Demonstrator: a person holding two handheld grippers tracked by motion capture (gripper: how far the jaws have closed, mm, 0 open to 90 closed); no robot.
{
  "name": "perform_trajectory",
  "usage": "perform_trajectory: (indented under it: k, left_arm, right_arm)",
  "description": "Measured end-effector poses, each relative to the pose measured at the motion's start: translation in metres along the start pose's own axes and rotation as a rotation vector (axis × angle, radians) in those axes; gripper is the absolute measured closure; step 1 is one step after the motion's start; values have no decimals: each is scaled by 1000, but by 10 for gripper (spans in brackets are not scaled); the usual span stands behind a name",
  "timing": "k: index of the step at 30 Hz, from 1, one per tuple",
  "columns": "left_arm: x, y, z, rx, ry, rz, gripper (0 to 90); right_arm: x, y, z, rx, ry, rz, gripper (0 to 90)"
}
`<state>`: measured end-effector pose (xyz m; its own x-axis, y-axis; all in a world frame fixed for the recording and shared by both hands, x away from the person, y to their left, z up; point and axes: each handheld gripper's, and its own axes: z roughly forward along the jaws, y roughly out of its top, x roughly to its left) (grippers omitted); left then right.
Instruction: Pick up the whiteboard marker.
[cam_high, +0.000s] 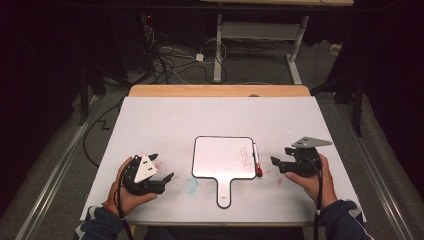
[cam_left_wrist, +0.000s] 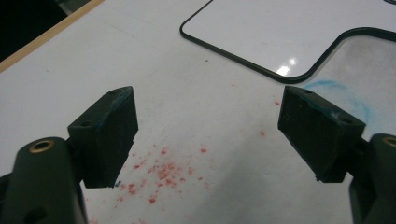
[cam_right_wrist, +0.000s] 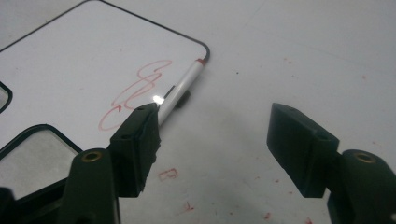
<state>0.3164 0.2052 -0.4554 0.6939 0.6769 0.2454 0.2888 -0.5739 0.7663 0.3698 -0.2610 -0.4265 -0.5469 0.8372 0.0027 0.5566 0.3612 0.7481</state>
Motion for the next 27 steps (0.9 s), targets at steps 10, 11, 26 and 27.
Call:
perform_trajectory:
  k: [10, 11, 26, 27]
  left_arm:
    - [0, -1, 2, 11, -7, -4, 189]
    - [0, -1, 2, 12, -6, -5, 189]
    - [0, -3, 1, 24, -12, -1, 189]
    - [0, -3, 1, 26, -12, 1, 189]
  right_arm:
    - [12, 14, 27, 84, 53, 58, 499]
    - [14, 15, 30, 92, 54, 54, 502]
    - [27, 13, 63, 183, 69, 64, 620]
    - [26, 13, 64, 185, 70, 70, 618]
